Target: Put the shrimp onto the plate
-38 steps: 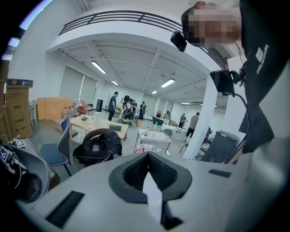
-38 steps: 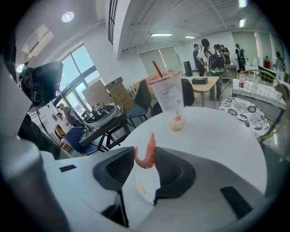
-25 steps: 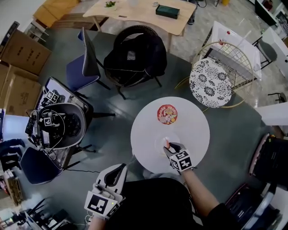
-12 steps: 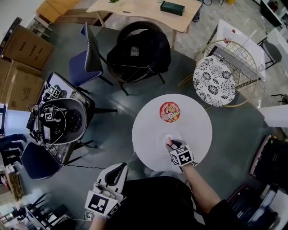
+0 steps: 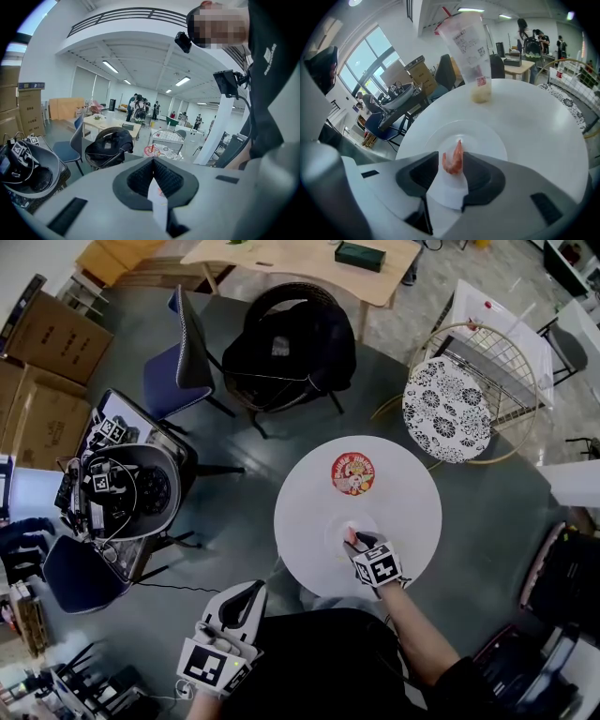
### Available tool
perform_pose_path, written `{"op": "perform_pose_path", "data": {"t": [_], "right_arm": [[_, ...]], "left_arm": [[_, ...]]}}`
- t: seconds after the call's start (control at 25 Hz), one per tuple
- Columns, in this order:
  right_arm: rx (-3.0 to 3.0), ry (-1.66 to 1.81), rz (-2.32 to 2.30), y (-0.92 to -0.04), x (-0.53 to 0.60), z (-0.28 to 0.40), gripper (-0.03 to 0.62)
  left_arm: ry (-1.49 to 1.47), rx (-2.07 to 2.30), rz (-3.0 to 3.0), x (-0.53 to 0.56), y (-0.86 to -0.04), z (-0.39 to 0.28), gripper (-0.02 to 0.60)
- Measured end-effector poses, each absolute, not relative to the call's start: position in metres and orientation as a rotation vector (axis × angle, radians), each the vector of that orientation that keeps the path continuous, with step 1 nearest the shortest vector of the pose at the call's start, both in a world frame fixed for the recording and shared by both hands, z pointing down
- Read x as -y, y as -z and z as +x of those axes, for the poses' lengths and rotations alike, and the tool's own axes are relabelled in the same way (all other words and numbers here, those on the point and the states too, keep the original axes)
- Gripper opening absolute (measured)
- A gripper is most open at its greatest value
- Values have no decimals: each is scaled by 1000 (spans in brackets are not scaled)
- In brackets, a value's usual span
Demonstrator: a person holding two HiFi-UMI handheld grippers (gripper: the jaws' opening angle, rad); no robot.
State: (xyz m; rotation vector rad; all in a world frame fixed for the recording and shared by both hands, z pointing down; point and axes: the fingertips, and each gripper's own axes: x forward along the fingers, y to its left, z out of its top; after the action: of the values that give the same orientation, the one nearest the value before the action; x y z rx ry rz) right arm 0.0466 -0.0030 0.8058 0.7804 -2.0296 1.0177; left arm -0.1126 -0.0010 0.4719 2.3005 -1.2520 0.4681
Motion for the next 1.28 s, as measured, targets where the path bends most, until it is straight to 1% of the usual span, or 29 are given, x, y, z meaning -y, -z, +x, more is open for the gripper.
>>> {"op": "perform_pose_path", "data": {"t": [0.6,1.08,1.28], "right_arm": [[2021,-996,814,-797,5,52,153],[2052,-986,922,-758,19,53,152],[2094,-984,959,-732,24,49,118]], "left_arm": [[-458,1234,2324,0,-469,-111,6],[-468,1169,2398,4,-465,-112,6],[-463,1118,2460,10,-460,-108,6]]}}
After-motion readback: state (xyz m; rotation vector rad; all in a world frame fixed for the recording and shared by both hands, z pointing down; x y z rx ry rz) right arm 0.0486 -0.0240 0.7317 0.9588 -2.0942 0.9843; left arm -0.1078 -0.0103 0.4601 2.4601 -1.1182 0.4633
